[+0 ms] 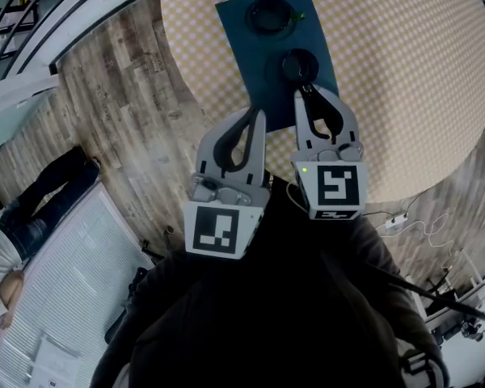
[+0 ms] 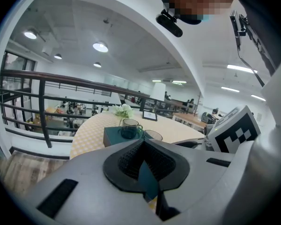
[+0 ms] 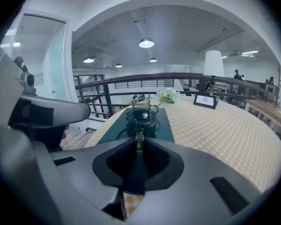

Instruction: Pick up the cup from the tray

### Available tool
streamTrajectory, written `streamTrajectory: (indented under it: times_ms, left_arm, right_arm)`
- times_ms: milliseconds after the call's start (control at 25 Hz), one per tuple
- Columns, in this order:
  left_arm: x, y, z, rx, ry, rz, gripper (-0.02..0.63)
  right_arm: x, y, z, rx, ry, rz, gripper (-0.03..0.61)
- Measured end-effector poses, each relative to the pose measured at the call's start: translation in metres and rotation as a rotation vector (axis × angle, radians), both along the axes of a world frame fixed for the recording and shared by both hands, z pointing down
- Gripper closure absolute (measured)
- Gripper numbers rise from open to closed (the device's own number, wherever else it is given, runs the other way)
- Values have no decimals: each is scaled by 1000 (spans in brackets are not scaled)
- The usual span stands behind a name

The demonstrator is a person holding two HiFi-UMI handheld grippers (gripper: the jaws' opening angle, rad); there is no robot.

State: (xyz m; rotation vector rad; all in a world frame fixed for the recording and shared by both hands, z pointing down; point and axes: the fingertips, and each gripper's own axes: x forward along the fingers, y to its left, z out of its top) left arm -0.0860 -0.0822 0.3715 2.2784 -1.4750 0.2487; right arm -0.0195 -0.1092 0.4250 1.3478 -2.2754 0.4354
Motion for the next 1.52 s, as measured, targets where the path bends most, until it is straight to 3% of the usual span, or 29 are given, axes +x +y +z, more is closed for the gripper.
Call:
streamTrajectory:
  times_ms: [280, 880, 1280, 1520]
  left_arm:
    - [1, 4, -9, 24, -4, -3, 609]
    - [33, 29, -63, 161, 10, 113, 609]
    - [93, 29, -59, 140, 15, 252, 609]
    - [132, 32, -43, 95, 11, 318, 609]
  right_arm:
    - [1, -1, -16, 80, -12, -8, 538]
    - [53, 24, -67, 174, 17, 159, 538]
    - [116, 35, -61, 163, 27, 285, 538]
    - [151, 44, -37, 102, 19, 346, 538]
